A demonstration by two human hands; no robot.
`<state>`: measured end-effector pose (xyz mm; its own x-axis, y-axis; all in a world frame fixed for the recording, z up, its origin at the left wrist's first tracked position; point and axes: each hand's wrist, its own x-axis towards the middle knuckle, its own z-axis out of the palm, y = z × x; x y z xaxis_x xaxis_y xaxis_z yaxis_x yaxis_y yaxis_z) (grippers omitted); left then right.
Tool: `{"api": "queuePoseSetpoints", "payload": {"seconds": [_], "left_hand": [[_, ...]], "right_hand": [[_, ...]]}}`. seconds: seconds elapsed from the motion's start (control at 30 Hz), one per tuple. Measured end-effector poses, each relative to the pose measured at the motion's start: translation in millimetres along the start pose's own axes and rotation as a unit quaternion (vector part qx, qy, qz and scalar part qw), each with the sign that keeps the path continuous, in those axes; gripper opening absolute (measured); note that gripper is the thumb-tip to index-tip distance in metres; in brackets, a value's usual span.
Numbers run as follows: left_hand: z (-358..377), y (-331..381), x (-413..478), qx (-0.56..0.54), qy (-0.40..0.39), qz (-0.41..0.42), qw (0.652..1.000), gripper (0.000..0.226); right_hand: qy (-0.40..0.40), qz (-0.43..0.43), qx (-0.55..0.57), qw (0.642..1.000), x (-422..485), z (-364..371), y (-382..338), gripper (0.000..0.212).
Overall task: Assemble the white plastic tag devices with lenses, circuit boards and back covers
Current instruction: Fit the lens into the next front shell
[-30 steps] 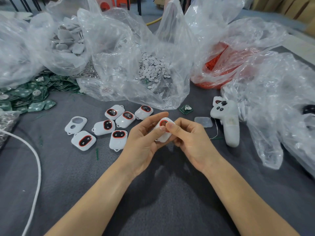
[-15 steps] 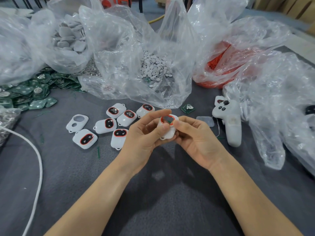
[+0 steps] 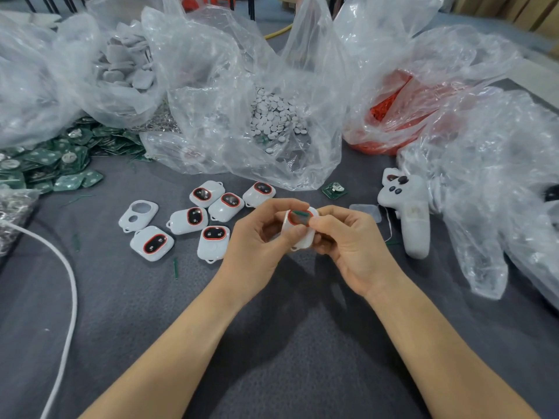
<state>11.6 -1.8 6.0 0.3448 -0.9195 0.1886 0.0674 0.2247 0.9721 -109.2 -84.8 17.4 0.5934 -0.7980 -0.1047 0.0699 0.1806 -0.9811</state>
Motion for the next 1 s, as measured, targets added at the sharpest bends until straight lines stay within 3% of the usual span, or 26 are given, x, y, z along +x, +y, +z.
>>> {"api": "queuePoseSetpoints", "payload": {"seconds": [0.2,0.37,0.57,0.77,0.9,1.0], "left_hand": [[-4.4,-2.6,1.9,0.088,0.019,0.01,0.996,0.033],[-4.6,-6.2,1.7,0.137,0.041,0.003,0.99,0.03],[-5.1,-3.7,-0.5,0.142,0.032,0.0,0.989,0.029],[-2.4,-3.1,-1.8,0.228,0.05,0.025,0.972,0.031],[0.3,-4.0,-3.7,0.223,0.013,0.027,0.974,0.047],[2.2,-8.9,-5.6,0.237,0.005,0.026,0.971,0.06]], "right_hand": [[0.007,-0.077,-0.118,0.99,-0.4,-1.8,0.6,0.004],[0.041,-0.118,-0.235,0.964,-1.5,2.6,4.1,0.02],[-0.008,-0.079,-0.152,0.985,-3.2,-2.0,-3.3,0.014],[0.08,-0.179,-0.338,0.921,-1.8,4.3,7.5,0.014],[0.117,-0.19,-0.336,0.915,-3.9,4.9,3.7,0.017],[0.068,-0.18,-0.333,0.923,-13.3,6.0,-1.3,0.024]]}}
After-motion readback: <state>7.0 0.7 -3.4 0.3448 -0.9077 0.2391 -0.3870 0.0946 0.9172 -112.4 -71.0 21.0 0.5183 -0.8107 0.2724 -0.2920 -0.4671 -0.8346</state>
